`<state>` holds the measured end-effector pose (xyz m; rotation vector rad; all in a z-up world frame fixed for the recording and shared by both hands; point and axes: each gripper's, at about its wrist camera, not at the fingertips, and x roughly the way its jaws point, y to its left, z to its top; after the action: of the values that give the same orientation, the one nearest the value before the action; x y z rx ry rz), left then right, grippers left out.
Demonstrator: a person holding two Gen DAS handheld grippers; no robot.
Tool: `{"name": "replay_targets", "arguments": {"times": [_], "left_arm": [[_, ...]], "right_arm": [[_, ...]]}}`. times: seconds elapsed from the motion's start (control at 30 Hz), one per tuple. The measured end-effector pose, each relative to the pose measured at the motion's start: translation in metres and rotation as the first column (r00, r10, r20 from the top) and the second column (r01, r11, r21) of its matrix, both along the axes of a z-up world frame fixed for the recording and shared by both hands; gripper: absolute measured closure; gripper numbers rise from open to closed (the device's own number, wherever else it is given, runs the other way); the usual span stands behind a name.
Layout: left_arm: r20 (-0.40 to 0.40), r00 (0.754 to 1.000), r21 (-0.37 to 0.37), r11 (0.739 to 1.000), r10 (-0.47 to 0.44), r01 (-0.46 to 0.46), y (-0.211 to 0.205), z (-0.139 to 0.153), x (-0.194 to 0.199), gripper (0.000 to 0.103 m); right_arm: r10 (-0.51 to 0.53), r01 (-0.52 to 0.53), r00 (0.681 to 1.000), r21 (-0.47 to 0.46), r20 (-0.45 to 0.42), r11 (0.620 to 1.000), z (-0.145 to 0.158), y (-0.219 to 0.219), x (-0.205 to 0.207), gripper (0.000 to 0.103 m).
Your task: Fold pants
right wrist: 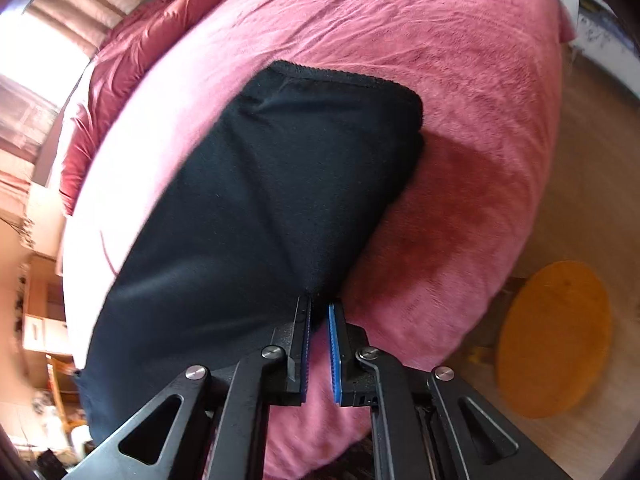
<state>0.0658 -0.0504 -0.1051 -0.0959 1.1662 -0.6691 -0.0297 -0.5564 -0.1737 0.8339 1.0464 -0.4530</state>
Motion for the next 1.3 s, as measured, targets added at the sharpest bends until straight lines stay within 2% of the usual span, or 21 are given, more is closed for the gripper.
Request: {"name": "replay_targets", "arguments": {"times": [0.07, 0.13, 0.23, 0.3, 0.33, 0.4, 0.43, 0.53, 0.63, 0.7, 0.73, 0.8, 0.83, 0.9, 1.0, 1.1, 1.13, 1.2, 1.27, 1.3], "left_arm": [[0.002, 1.000, 0.004, 1.000, 0.014, -0.014, 0.005, 0.000, 0.003, 0.074], [0.005, 1.000, 0.005, 1.000, 0.031, -0.031, 0.010, -0.001, 0.006, 0.072], [0.011, 0.998, 0.003, 0.998, 0.064, -0.064, 0.020, -0.001, 0.010, 0.072], [0.017, 0.995, 0.005, 0.996, 0.094, -0.094, 0.027, -0.002, 0.013, 0.072], [0.024, 0.994, 0.008, 0.994, 0.111, -0.111, 0.032, -0.002, 0.015, 0.072], [0.033, 0.988, 0.005, 0.989, 0.148, -0.148, 0.040, -0.001, 0.018, 0.072], [0.036, 0.985, 0.001, 0.986, 0.166, -0.166, 0.045, -0.001, 0.018, 0.072], [0.046, 0.978, 0.003, 0.979, 0.203, -0.204, 0.057, -0.002, 0.020, 0.072], [0.051, 0.973, 0.013, 0.974, 0.226, -0.227, 0.066, -0.003, 0.021, 0.072], [0.063, 0.970, 0.022, 0.972, 0.233, -0.235, 0.074, -0.002, 0.022, 0.072], [0.065, 0.969, 0.024, 0.971, 0.236, -0.238, 0.077, -0.002, 0.022, 0.072], [0.059, 0.969, 0.018, 0.970, 0.241, -0.242, 0.084, -0.004, 0.022, 0.072], [0.059, 0.969, 0.018, 0.970, 0.240, -0.241, 0.086, -0.005, 0.022, 0.072], [0.066, 0.968, 0.030, 0.969, 0.241, -0.243, 0.088, -0.007, 0.022, 0.072], [0.057, 0.967, 0.019, 0.968, 0.249, -0.250, 0.098, -0.012, 0.022, 0.072], [0.046, 0.965, 0.009, 0.966, 0.259, -0.260, 0.106, -0.017, 0.023, 0.072], [0.042, 0.964, 0.006, 0.965, 0.262, -0.263, 0.109, -0.018, 0.023, 0.072], [0.033, 0.964, 0.000, 0.964, 0.264, -0.264, 0.111, -0.022, 0.024, 0.072], [0.029, 0.964, 0.001, 0.964, 0.264, -0.265, 0.110, -0.025, 0.028, 0.072], [0.027, 0.963, 0.001, 0.964, 0.267, -0.267, 0.112, -0.025, 0.030, 0.072]], "right_arm": [[0.028, -0.031, 0.999, -0.067, -0.046, 0.997, 0.008, 0.005, 0.002, 0.095], [0.039, -0.054, 0.996, -0.208, -0.077, 0.977, 0.029, 0.013, 0.007, 0.095], [0.072, -0.086, 0.996, -0.334, -0.054, 0.939, 0.064, 0.032, 0.020, 0.089], [0.175, -0.162, 0.985, -0.320, 0.011, 0.933, 0.082, 0.050, 0.037, 0.085], [0.253, -0.227, 0.966, -0.281, 0.059, 0.932, 0.088, 0.066, 0.053, 0.083], [0.391, -0.359, 0.911, -0.217, 0.128, 0.908, 0.094, 0.101, 0.087, 0.079], [0.469, -0.438, 0.869, -0.194, 0.159, 0.878, 0.095, 0.125, 0.106, 0.079], [0.656, -0.650, 0.716, -0.117, 0.239, 0.751, 0.094, 0.208, 0.162, 0.079], [0.769, -0.788, 0.577, -0.060, 0.276, 0.613, 0.085, 0.291, 0.210, 0.079], [0.822, -0.853, 0.494, -0.028, 0.285, 0.522, 0.079, 0.340, 0.235, 0.079], [0.838, -0.871, 0.466, -0.018, 0.286, 0.490, 0.075, 0.361, 0.240, 0.078], [0.859, -0.896, 0.427, 0.006, 0.283, 0.444, 0.065, 0.392, 0.261, 0.077], [0.871, -0.913, 0.401, 0.040, 0.284, 0.407, 0.058, 0.403, 0.271, 0.072], [0.898, -0.928, 0.370, 0.052, 0.236, 0.369, 0.047, 0.425, 0.285, 0.063], [0.933, -0.950, 0.312, 0.078, 0.180, 0.303, 0.022, 0.436, 0.298, 0.062], [0.967, -0.973, 0.213, 0.115, 0.141, 0.198, 0.009, 0.453, 0.305, 0.062], [0.973, -0.977, 0.193, 0.111, 0.128, 0.180, 0.006, 0.456, 0.305, 0.062], [0.970, -0.976, 0.194, 0.127, 0.144, 0.177, 0.004, 0.459, 0.308, 0.062], [0.959, -0.971, 0.218, 0.139, 0.179, 0.194, 0.006, 0.460, 0.311, 0.065], [0.951, -0.968, 0.234, 0.135, 0.202, 0.209, 0.009, 0.459, 0.312, 0.080]]}}
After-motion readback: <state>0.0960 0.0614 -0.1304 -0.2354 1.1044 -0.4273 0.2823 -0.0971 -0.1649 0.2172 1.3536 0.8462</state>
